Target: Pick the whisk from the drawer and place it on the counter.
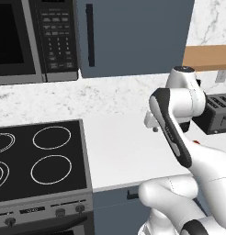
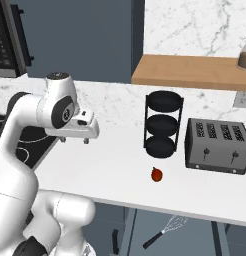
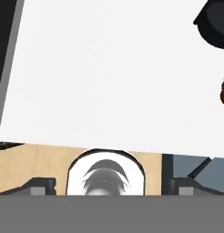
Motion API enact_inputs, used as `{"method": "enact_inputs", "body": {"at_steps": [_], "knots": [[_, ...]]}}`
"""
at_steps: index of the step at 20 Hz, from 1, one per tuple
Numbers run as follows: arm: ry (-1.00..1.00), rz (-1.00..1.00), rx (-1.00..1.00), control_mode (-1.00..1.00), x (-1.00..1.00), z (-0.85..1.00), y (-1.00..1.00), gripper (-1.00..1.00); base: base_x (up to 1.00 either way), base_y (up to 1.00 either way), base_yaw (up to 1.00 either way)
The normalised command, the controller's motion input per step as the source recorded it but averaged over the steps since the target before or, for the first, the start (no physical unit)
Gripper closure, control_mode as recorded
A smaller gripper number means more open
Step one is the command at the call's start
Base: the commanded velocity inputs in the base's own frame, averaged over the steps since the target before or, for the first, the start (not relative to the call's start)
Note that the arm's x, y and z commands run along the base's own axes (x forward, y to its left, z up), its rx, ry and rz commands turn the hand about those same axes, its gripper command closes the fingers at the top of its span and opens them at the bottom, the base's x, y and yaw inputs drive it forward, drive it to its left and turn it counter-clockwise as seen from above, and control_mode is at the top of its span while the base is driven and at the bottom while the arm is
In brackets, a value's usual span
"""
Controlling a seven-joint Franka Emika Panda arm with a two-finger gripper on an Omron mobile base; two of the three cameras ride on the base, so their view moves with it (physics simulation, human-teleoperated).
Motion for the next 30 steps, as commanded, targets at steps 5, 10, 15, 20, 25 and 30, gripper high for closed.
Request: {"method": "enact_inputs", "body": {"at_steps": [5, 10, 15, 20, 25, 30], "knots": [[0.03, 0.00, 0.00, -1.00, 0.12, -0.22, -0.08, -1.00, 0.00, 0.00, 0.00], [0.07, 0.00, 0.00, -1.00, 0.13, -0.18, -0.51, -1.00, 0.00, 0.00, 0.00], [0.17, -0.05, 0.00, -1.00, 0.00, -0.15, -0.83, -1.00, 0.00, 0.00, 0.00], [0.09, -0.08, 0.00, -1.00, -0.10, -0.15, -0.94, -1.00, 0.00, 0.00, 0.00], [0.04, -0.15, 0.00, -1.00, -0.46, -0.17, -1.00, -1.00, 0.00, 0.00, 0.00], [0.02, -0.12, 0.00, -1.00, -0.86, -0.32, -0.99, -1.00, 0.00, 0.00, 0.00]]}}
